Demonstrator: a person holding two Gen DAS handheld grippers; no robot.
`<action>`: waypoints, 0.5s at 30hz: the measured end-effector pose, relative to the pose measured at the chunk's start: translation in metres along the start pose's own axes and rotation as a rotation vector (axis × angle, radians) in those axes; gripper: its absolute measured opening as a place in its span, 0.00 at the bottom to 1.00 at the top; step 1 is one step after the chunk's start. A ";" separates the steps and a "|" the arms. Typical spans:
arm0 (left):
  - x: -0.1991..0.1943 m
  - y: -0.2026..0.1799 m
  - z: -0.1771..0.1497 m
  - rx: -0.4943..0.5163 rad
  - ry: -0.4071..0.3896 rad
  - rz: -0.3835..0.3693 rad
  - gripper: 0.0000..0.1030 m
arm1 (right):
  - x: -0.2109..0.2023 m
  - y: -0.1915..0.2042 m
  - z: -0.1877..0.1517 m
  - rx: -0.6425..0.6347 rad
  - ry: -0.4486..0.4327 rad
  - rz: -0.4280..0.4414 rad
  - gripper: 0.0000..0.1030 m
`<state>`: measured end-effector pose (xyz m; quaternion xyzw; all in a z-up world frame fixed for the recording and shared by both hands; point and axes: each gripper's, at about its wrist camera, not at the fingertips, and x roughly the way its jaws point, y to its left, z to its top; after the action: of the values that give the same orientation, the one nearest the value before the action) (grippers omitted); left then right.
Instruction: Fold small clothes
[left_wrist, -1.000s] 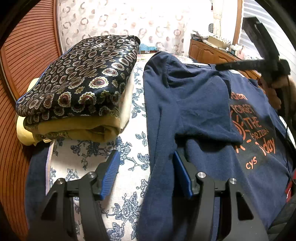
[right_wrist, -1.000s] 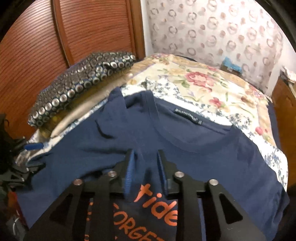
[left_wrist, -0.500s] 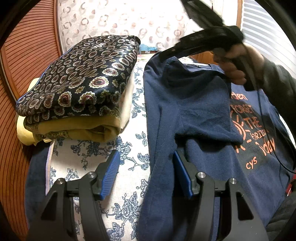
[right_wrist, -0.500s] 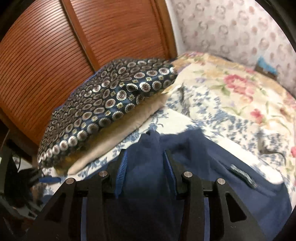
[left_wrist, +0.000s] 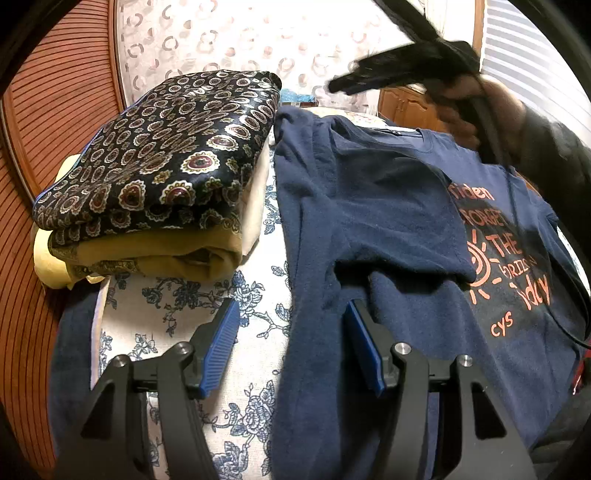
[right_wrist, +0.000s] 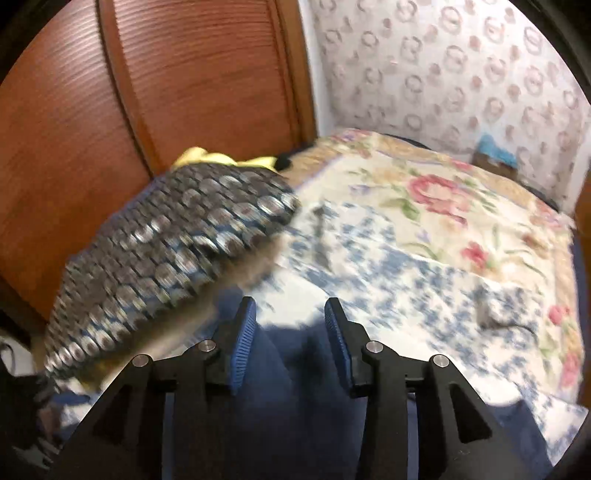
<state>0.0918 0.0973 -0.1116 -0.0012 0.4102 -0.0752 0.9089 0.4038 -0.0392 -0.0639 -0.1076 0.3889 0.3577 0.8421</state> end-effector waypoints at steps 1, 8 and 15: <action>0.000 0.000 0.000 0.000 0.000 0.000 0.58 | -0.008 -0.004 -0.007 0.007 0.002 -0.012 0.38; 0.000 -0.001 0.000 0.001 -0.001 0.002 0.58 | -0.060 -0.011 -0.084 0.017 0.086 -0.040 0.38; 0.000 0.000 0.000 0.000 -0.001 0.001 0.58 | -0.074 -0.004 -0.136 0.067 0.128 -0.015 0.38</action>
<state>0.0920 0.0969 -0.1119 -0.0010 0.4096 -0.0747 0.9092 0.2949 -0.1432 -0.1021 -0.1050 0.4528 0.3308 0.8213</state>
